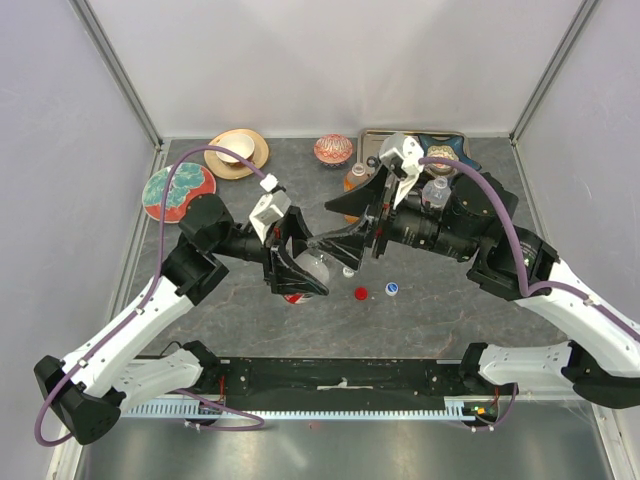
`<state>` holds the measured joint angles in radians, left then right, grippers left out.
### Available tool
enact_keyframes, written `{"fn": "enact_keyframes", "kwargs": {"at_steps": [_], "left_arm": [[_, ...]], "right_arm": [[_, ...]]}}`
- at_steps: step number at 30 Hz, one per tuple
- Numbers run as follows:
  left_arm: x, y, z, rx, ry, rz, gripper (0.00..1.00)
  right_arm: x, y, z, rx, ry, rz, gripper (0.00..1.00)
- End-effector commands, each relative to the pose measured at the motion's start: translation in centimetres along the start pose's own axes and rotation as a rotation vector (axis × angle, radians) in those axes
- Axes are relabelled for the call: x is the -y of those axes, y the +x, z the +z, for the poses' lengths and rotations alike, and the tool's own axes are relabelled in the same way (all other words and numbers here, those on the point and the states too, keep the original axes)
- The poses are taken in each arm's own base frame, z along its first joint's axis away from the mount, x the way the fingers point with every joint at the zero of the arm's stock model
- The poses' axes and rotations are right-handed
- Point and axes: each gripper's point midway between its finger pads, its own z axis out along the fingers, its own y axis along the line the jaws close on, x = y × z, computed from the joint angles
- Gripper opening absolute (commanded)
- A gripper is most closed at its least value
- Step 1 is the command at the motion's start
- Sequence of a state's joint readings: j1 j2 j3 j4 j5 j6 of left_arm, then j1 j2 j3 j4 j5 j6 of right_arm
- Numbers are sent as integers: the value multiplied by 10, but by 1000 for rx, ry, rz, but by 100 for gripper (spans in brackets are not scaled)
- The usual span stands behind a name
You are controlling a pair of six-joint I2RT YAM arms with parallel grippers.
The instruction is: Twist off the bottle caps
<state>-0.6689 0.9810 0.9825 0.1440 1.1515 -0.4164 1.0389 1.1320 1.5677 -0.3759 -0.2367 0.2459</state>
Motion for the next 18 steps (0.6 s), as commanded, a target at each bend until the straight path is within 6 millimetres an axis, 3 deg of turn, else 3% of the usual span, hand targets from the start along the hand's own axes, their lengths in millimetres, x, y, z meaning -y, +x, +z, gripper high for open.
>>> {"fn": "enact_keyframes", "kwargs": {"at_steps": [1,2,4,8,13,18], "left_arm": [[-18,-13,-3,43,-128,85,46],[-26,-15,-4,53,-174,107,46],[-47,-21,-10,84,-302,144,45],[-78,-21,-19,113,-487,196,46],[-114,-25,-38,139,-715,241,45],[-127,-28,-48,157,-842,280,45]], "right_arm": [[14,-44,-11,148,141,69,85],[29,-49,-16,174,234,91,84],[40,-51,-17,185,305,141,84],[74,-35,-18,162,493,191,83],[91,-23,-11,149,586,230,82],[104,-14,-4,137,649,241,83]]}}
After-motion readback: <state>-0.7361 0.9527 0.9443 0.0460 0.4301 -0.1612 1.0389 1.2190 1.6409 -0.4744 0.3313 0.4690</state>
